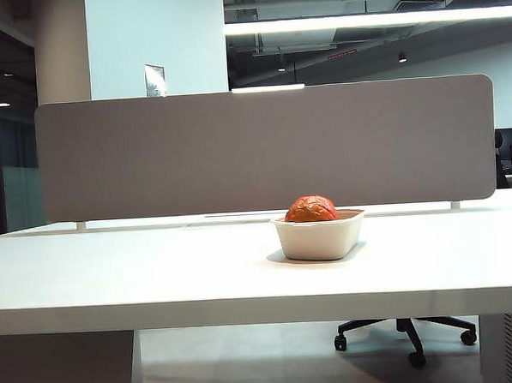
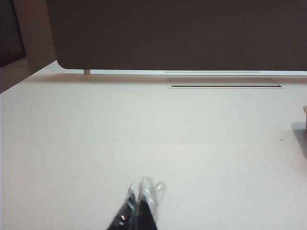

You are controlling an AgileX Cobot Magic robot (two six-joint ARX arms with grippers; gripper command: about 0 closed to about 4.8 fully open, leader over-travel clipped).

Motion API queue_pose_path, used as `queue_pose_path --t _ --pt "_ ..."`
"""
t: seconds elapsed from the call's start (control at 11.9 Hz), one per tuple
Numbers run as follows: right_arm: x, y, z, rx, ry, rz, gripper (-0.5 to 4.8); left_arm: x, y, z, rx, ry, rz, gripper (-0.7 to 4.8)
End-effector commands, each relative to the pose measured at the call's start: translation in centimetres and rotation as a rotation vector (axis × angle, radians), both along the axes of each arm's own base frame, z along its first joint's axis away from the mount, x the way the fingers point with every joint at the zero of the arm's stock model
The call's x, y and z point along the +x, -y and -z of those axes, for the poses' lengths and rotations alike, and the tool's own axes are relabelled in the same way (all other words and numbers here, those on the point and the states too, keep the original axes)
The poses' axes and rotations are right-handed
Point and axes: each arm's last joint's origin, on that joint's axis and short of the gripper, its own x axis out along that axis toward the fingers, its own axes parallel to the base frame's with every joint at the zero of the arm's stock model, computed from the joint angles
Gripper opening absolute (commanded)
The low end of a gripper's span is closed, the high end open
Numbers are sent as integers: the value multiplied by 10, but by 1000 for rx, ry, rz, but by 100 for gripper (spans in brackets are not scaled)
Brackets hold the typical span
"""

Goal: Pick up the orange and place it into the paper lunchbox.

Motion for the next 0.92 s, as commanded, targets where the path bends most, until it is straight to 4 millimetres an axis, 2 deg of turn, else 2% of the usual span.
queue_pose_path --t 0.08,0.25,0.59,0.92 --pt "0 -1 2 2 -10 -37 1 0 0 -1 6 13 0 0" --pt "1 -2 7 -6 -68 -79 1 0 0 -1 6 13 0 -1" --pt "1 -3 7 -80 -65 -91 1 0 0 -1 6 13 0 0" --pt "1 -2 7 -80 -65 -81 1 0 0 -1 6 13 0 0"
